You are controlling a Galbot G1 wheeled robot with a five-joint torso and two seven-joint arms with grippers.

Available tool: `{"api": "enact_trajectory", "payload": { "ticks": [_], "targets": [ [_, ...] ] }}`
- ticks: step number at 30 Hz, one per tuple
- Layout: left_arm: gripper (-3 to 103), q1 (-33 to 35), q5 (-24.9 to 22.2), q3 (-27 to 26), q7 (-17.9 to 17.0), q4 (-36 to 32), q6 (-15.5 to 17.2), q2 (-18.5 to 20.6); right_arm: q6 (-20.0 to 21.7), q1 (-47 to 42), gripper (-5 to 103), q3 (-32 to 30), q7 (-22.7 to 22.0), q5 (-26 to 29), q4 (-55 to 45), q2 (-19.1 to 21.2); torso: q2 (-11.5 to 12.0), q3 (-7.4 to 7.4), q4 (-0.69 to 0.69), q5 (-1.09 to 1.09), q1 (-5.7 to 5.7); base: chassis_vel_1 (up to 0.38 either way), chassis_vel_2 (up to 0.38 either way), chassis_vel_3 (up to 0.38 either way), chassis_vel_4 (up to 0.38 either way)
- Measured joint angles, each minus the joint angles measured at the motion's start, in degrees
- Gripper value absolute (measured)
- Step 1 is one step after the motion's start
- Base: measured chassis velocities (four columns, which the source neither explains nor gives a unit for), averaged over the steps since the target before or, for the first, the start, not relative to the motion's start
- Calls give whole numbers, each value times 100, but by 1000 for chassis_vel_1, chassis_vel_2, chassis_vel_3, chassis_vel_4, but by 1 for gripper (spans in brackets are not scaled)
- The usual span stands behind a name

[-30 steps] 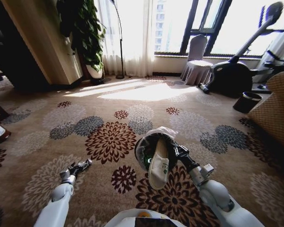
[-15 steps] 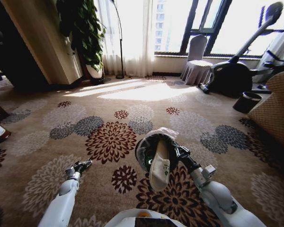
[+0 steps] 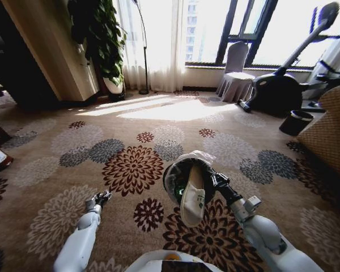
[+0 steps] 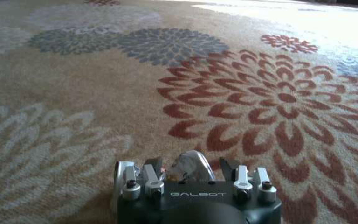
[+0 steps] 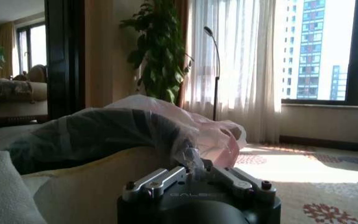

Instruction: Pick up the trash from the ground and place it into the trash bin.

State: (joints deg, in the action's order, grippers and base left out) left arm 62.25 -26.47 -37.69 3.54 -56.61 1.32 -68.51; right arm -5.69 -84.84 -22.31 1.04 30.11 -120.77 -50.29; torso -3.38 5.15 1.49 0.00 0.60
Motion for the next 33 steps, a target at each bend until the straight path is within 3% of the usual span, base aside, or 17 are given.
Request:
{"api": "enact_trajectory", "payload": {
  "ticks": [4,5,7,9,10,15,21,23,27,30,33],
  "targets": [
    [56,-8,-33,-1,-39,2,81,-6,0,-8,0,-10,1,4,1,6,0,0,-1,0,0,0,0,0,0],
    [45,-12,-38,4,-40,13,87,-9,0,-9,0,-16,1,5,1,8,0,0,-1,0,0,0,0,0,0],
    [34,-39,-41,21,-40,72,87,-17,0,-17,0,-26,0,7,-3,9,0,0,-1,0,0,0,0,0,0],
    [34,-49,-41,26,-40,97,85,-20,0,-30,0,-32,0,7,-9,9,0,0,-1,0,0,0,0,0,0],
    [23,-56,-42,30,-41,120,82,-24,0,-54,0,-43,0,4,-16,5,0,0,-1,0,0,0,0,0,0],
    [9,-35,-47,39,-43,124,56,-28,-6,-100,0,-88,0,-6,-35,-2,0,0,-1,1,0,0,0,0,0],
    [2,111,-84,60,-122,-107,-46,-41,-9,-95,0,-101,0,-7,-39,-12,0,0,-1,0,0,0,0,0,0],
    [15,104,-83,87,-130,-94,-68,-13,-11,-72,0,-95,0,-8,-30,-21,0,0,-1,-1,0,0,0,0,0],
    [21,50,-83,96,-127,-22,-75,20,-11,-67,0,-90,0,-8,-28,-29,0,0,-1,0,0,0,0,0,0],
    [37,48,-84,60,-20,-22,-103,16,-18,-86,0,-102,0,-11,-30,-25,0,0,-1,0,0,0,0,0,0],
    [29,54,-66,49,31,18,-135,10,-23,-87,0,-110,-1,-13,-30,-28,0,-1,-2,0,0,0,0,0,0]
  ]
}}
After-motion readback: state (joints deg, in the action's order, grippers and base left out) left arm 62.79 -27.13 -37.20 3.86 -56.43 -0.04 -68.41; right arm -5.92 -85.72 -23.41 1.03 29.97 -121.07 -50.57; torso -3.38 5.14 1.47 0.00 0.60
